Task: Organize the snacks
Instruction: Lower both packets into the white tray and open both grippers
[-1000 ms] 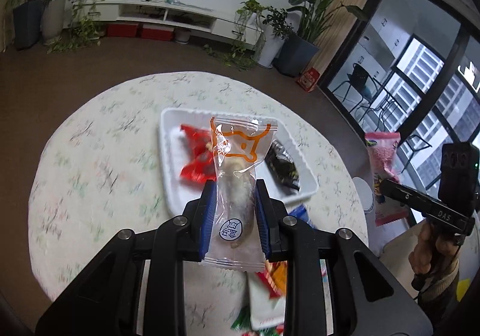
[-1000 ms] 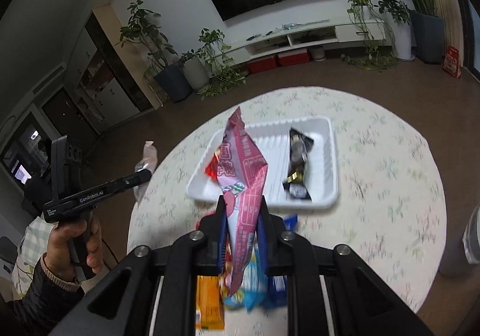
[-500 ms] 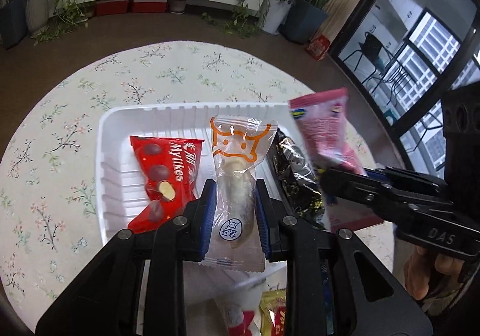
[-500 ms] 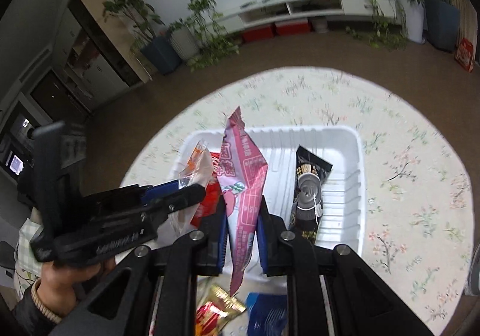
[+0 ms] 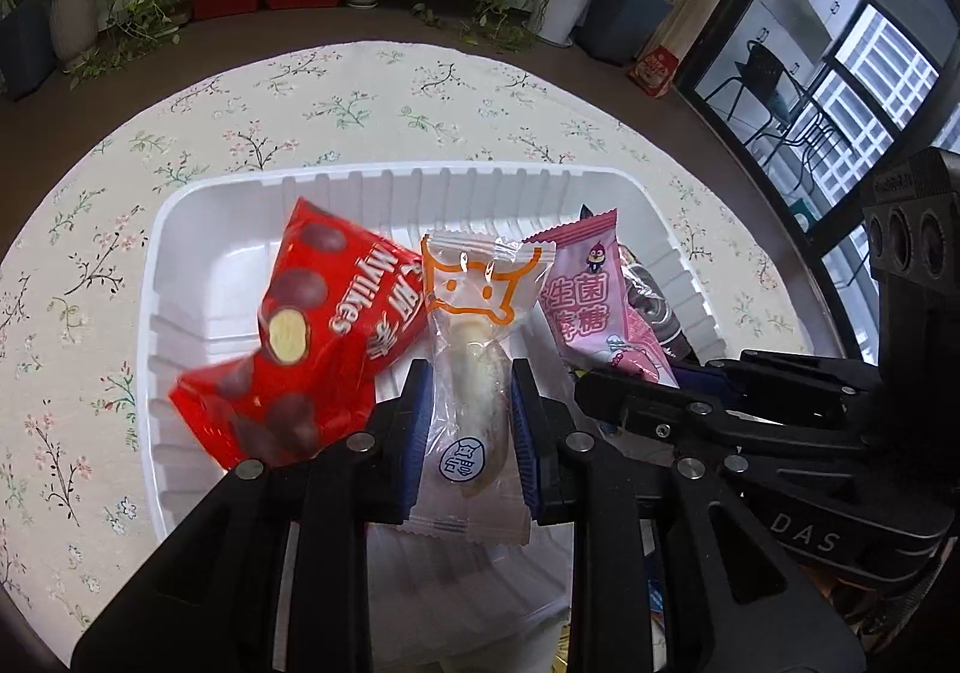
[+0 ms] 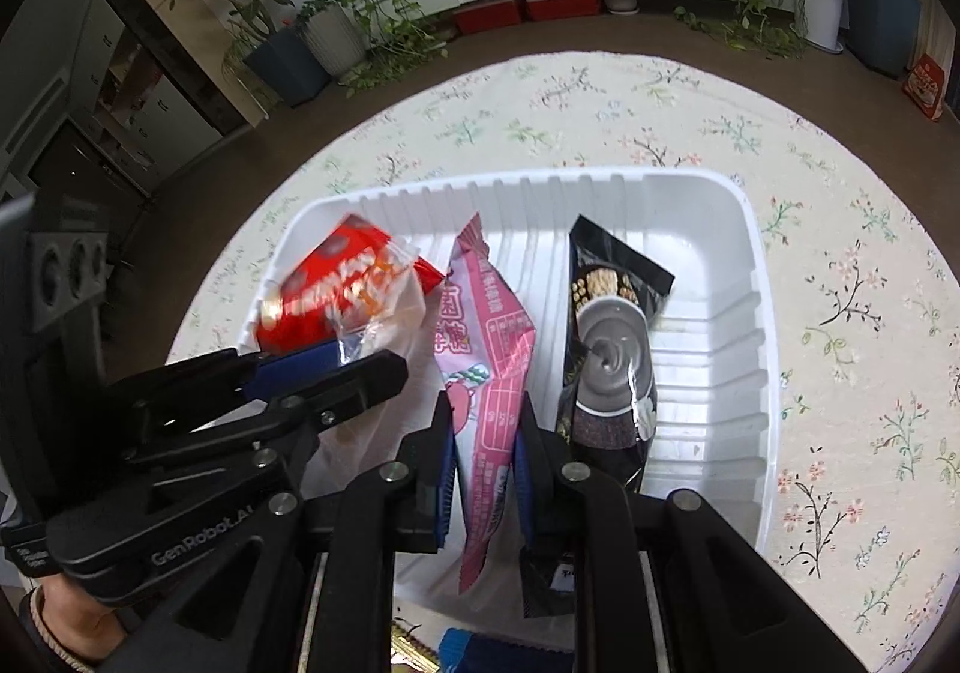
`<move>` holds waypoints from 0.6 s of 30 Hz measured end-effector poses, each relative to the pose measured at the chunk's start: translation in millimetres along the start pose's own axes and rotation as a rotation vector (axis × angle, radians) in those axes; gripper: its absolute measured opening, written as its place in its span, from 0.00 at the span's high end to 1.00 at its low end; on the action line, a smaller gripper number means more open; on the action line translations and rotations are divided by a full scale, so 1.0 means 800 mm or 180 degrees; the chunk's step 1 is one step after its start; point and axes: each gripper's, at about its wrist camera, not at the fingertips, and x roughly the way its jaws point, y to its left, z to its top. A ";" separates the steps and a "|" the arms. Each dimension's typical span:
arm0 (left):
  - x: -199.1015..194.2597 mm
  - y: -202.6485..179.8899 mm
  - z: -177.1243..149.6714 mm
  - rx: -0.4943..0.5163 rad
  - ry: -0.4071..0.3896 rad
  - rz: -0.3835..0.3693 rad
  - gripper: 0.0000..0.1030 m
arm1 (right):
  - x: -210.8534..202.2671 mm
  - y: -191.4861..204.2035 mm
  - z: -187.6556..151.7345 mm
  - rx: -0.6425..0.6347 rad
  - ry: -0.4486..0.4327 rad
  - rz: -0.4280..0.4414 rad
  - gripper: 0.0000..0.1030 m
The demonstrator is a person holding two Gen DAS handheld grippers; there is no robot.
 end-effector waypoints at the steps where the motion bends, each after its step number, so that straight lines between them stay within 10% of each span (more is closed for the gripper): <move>1: 0.002 0.002 -0.001 -0.0001 0.0007 0.0012 0.77 | 0.003 0.000 0.000 -0.0004 0.0024 -0.0005 0.82; 18: 0.012 -0.002 -0.011 0.0108 0.0156 0.0077 0.75 | 0.013 0.007 -0.008 -0.0068 0.0039 -0.0107 0.79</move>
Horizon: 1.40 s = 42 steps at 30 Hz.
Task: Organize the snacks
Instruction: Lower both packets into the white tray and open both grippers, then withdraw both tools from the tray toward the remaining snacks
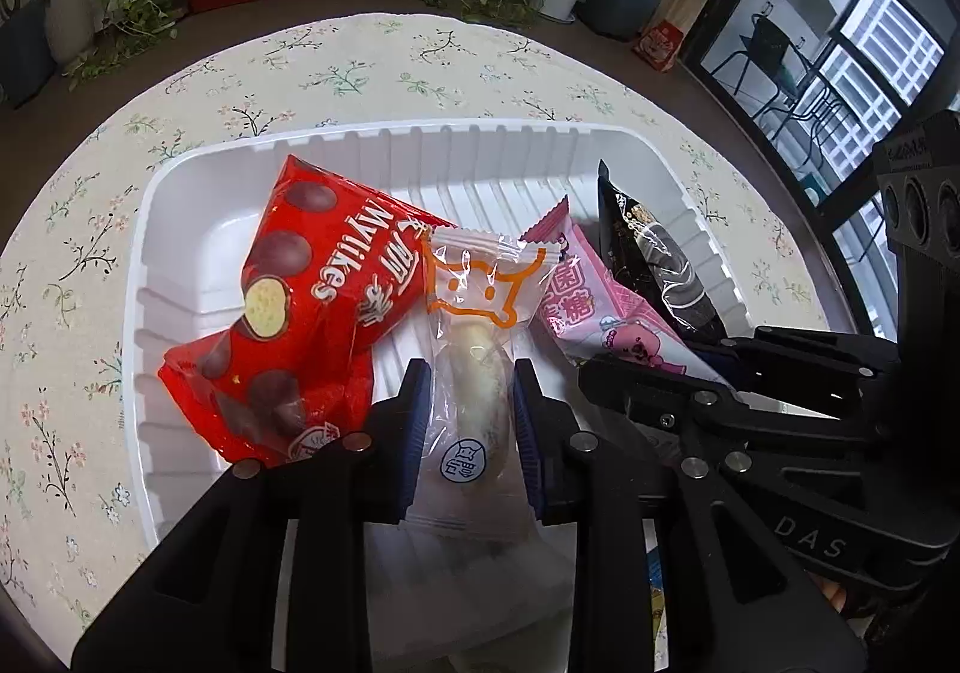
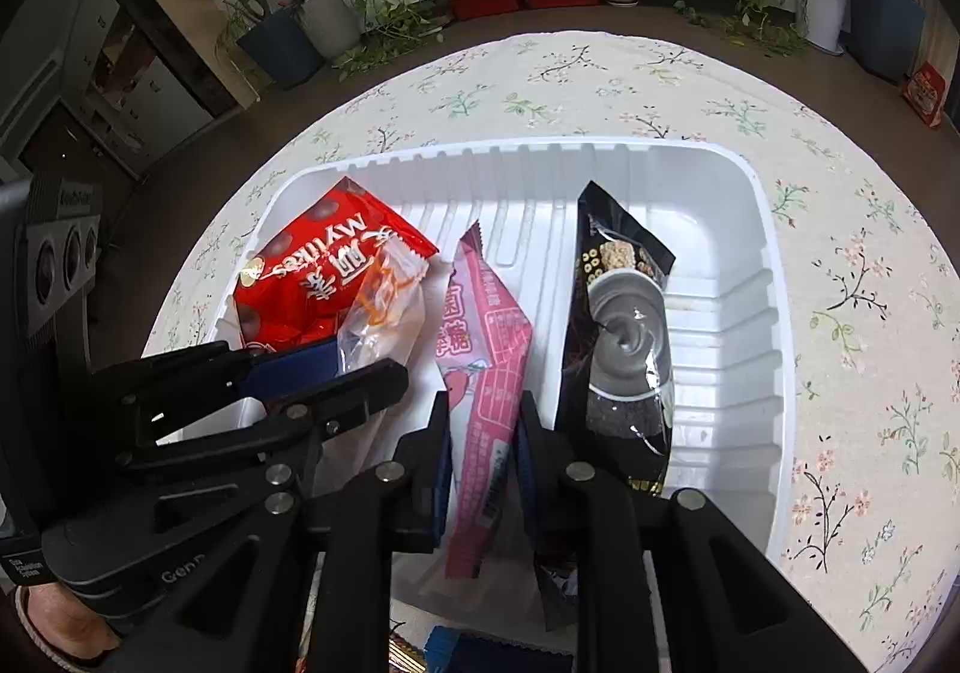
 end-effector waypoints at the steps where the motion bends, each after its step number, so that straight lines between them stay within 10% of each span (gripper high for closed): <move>1: -0.001 0.000 0.000 -0.0005 -0.0003 0.0000 0.74 | -0.001 0.001 -0.001 0.0003 -0.0004 -0.0007 0.79; 13: -0.044 0.002 0.002 -0.0041 -0.0261 0.0101 0.43 | -0.050 0.009 -0.008 -0.0088 -0.0262 -0.0165 0.52; 21: -0.139 0.001 -0.025 0.0011 -0.0732 0.0210 0.00 | -0.141 0.010 -0.043 -0.0048 -0.0695 -0.0051 0.32; 28: -0.216 0.006 -0.116 -0.0074 -0.1094 0.0200 0.00 | -0.209 0.014 -0.126 0.0110 -0.1020 0.0173 0.27; 42: -0.197 0.013 -0.234 -0.0481 -0.0426 0.0083 0.01 | -0.196 0.018 -0.290 0.0809 -0.0936 0.0660 0.27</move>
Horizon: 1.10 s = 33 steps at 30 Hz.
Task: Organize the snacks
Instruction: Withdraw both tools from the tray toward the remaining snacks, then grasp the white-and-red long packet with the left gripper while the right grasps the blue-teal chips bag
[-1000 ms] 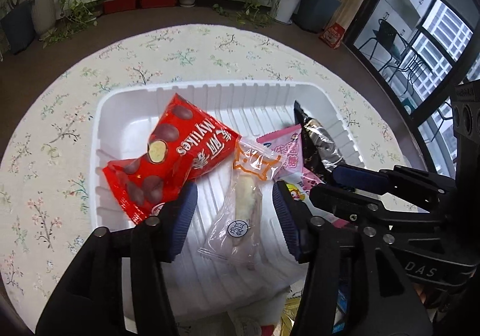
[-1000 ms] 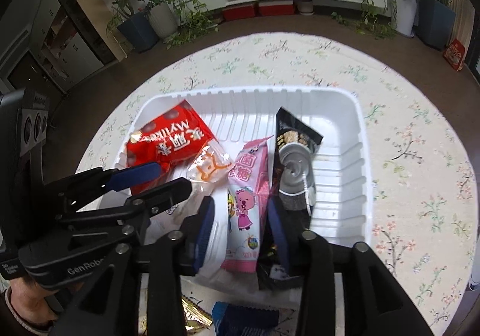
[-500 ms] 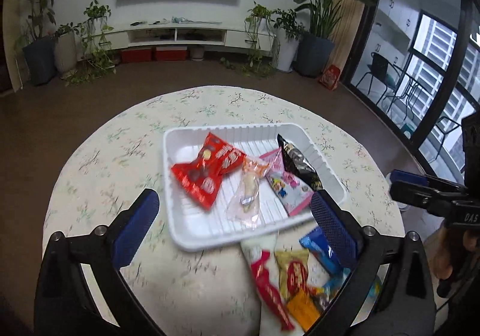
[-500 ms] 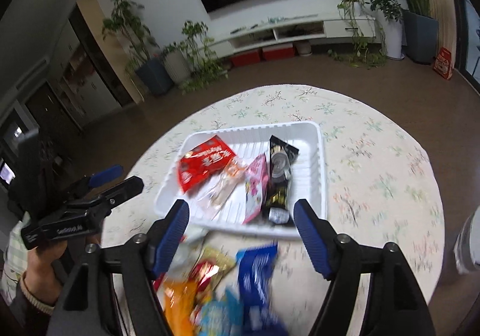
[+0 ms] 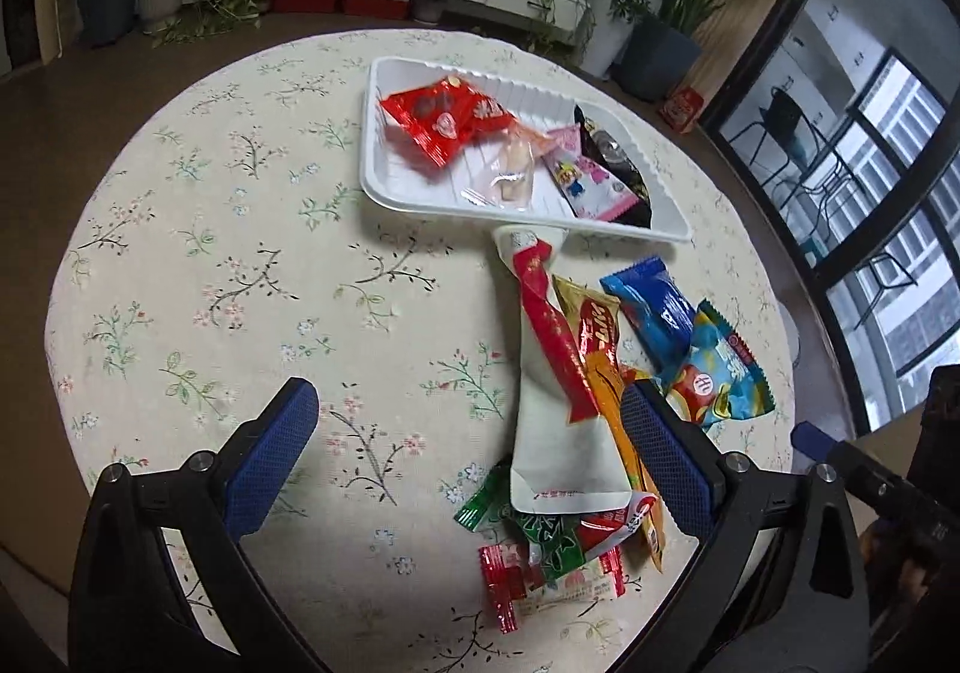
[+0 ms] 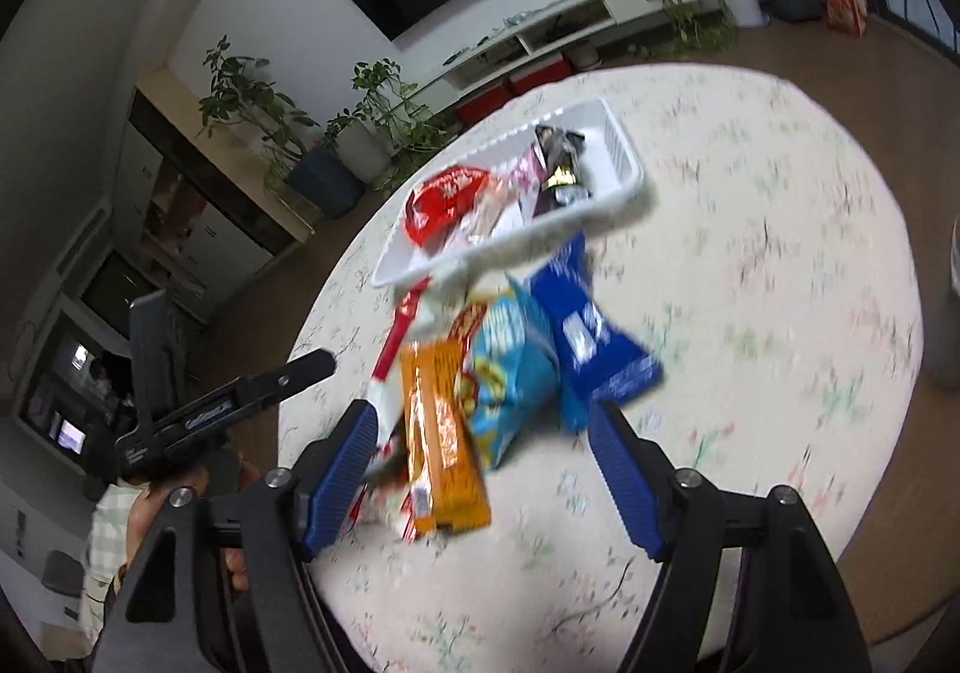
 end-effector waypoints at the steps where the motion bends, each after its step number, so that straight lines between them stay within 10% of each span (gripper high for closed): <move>1: 0.001 -0.003 -0.001 0.0013 0.0012 -0.0001 0.01 | 0.002 -0.003 -0.004 0.0035 0.0004 0.0007 0.27; 33: 0.140 -0.022 0.060 0.0735 0.0757 0.0750 0.26 | 0.026 -0.010 -0.024 -0.0078 0.0121 0.0078 0.27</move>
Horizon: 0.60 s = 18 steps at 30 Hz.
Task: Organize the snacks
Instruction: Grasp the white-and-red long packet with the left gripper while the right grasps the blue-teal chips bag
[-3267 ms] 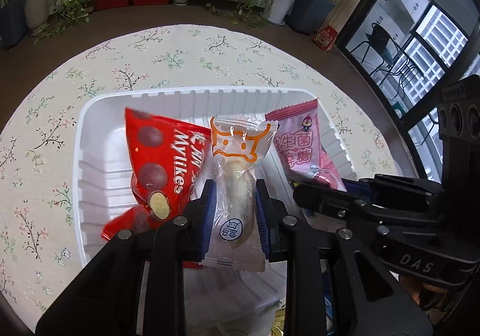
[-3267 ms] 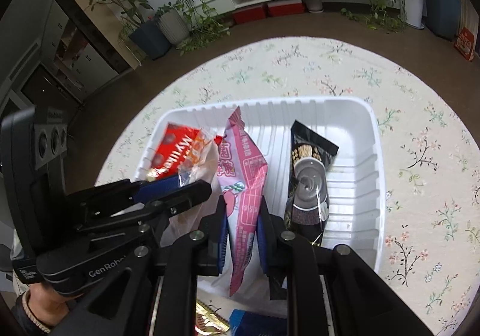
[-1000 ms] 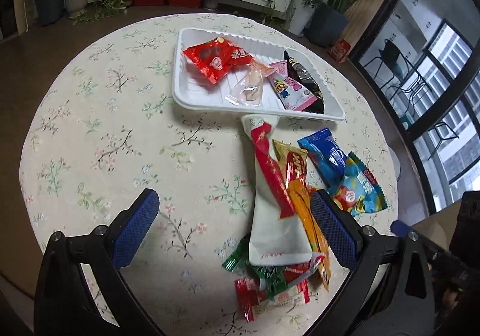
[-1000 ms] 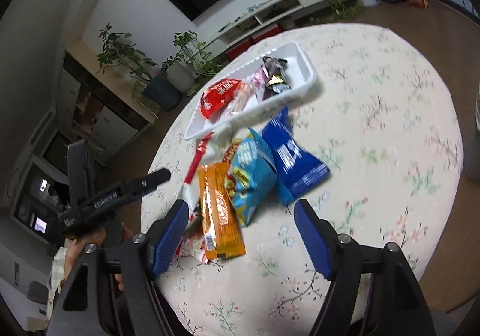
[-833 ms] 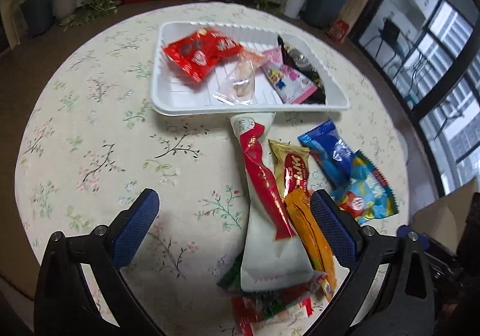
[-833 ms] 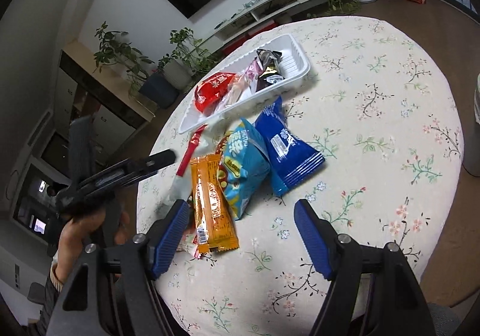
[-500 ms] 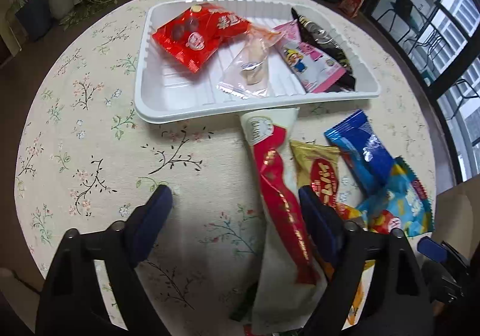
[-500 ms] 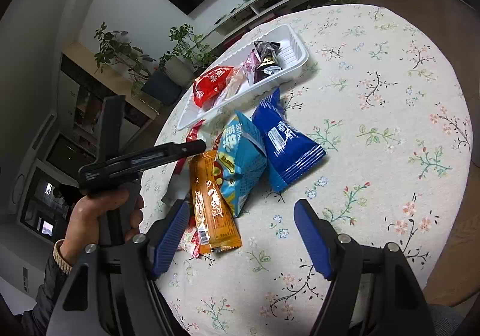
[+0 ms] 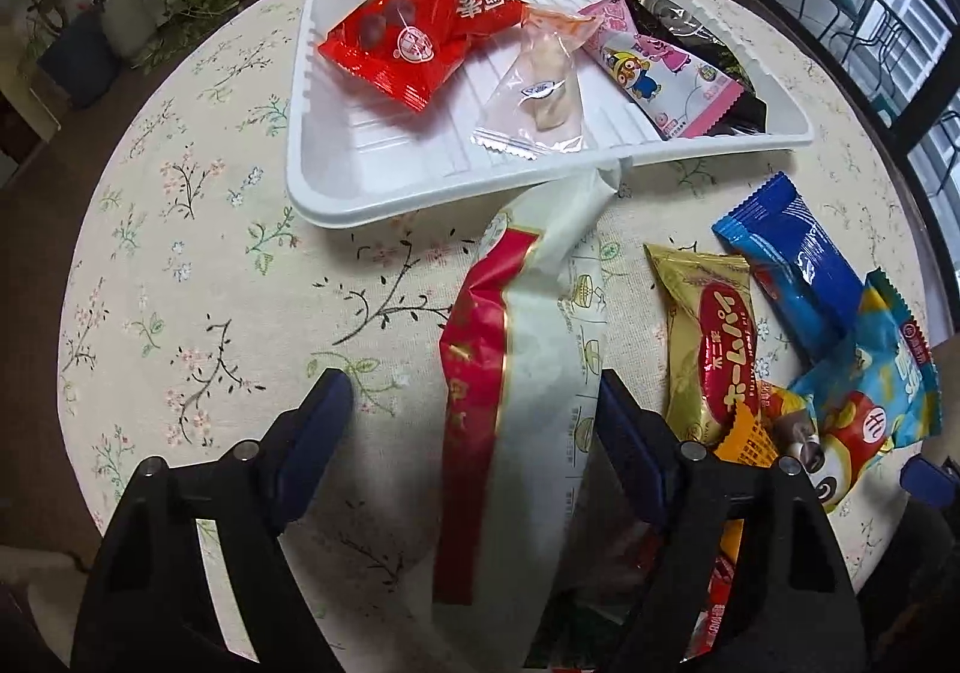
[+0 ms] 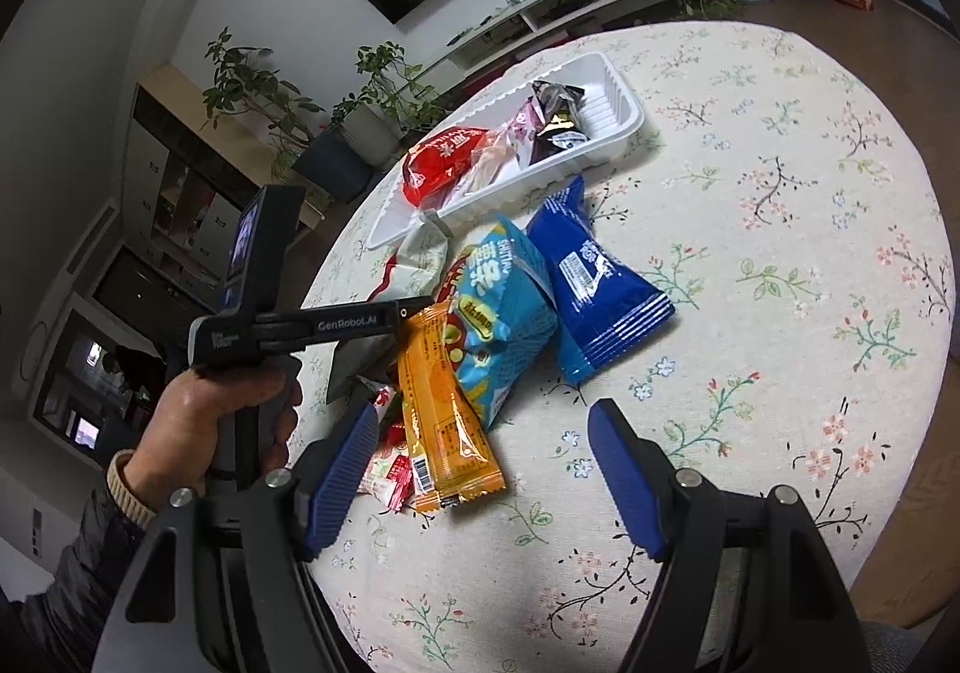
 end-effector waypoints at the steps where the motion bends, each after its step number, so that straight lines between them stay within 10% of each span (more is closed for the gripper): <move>1: 0.002 0.000 0.001 0.0014 0.0001 -0.0034 0.28 | 0.000 0.001 0.000 -0.0017 -0.0004 -0.0004 0.27; 6: -0.002 -0.004 -0.001 0.0120 -0.0058 -0.0085 0.56 | 0.004 0.012 0.002 -0.0141 -0.0010 -0.0108 0.27; 18: -0.022 0.008 -0.029 0.0020 -0.0238 -0.0241 0.72 | 0.035 0.015 0.024 -0.0038 0.0117 -0.0283 0.38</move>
